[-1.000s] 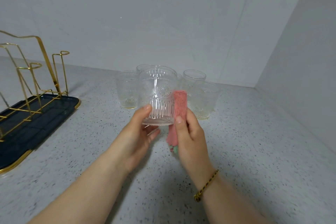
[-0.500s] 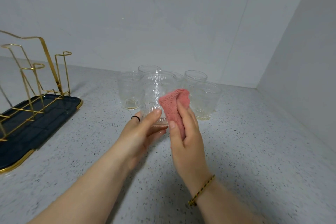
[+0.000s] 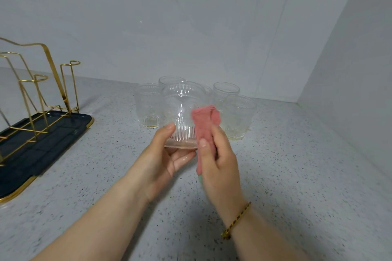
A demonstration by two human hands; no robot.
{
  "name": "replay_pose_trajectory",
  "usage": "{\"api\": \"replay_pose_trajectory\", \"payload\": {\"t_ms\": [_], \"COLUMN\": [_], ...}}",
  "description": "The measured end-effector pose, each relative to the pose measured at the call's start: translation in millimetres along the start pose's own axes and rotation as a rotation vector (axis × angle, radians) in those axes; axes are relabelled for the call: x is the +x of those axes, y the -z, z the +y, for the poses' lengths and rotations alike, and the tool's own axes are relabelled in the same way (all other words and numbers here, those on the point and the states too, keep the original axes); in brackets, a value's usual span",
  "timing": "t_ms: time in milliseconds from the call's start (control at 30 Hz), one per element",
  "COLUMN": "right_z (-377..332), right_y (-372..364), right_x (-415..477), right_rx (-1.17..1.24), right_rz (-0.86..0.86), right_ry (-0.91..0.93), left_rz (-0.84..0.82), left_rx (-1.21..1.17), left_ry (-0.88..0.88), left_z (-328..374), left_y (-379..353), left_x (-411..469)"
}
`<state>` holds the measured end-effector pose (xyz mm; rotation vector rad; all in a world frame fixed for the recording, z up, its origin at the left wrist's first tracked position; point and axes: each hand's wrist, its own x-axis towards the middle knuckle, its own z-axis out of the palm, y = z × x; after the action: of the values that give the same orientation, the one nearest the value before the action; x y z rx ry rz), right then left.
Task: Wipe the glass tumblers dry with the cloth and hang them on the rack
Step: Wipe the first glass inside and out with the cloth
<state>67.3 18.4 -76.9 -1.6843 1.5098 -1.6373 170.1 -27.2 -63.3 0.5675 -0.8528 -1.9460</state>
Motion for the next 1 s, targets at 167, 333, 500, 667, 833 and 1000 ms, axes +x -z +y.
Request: {"api": "replay_pose_trajectory", "payload": {"t_ms": [167,333,500,667,833,1000], "right_z": [-6,-8,-1,0,-3,-3], "right_y": [2,19,9,-4,9,13], "right_x": [2,11,7,0,8,11], "right_rx": [-0.156,-0.011,0.126,-0.097,-0.149,0.112], "right_rz": [0.036,0.173,0.022,0.028,0.126,0.098], "right_ry": [0.188,0.074,-0.115,0.13,0.205,-0.094], "left_rz": [-0.034,-0.079,-0.046,-0.001,-0.052,-0.091], "left_rx": [0.113,0.142,0.028,0.082,0.109,0.051], "left_ry": [0.047,0.098,0.034,-0.022,0.075,0.072], "left_z": [-5,-13,-3,2,-9,-8], "left_y": [1,-3,-3,-2,-3,-2], "left_x": [0,-3,-3,-2,-2,-3]}}
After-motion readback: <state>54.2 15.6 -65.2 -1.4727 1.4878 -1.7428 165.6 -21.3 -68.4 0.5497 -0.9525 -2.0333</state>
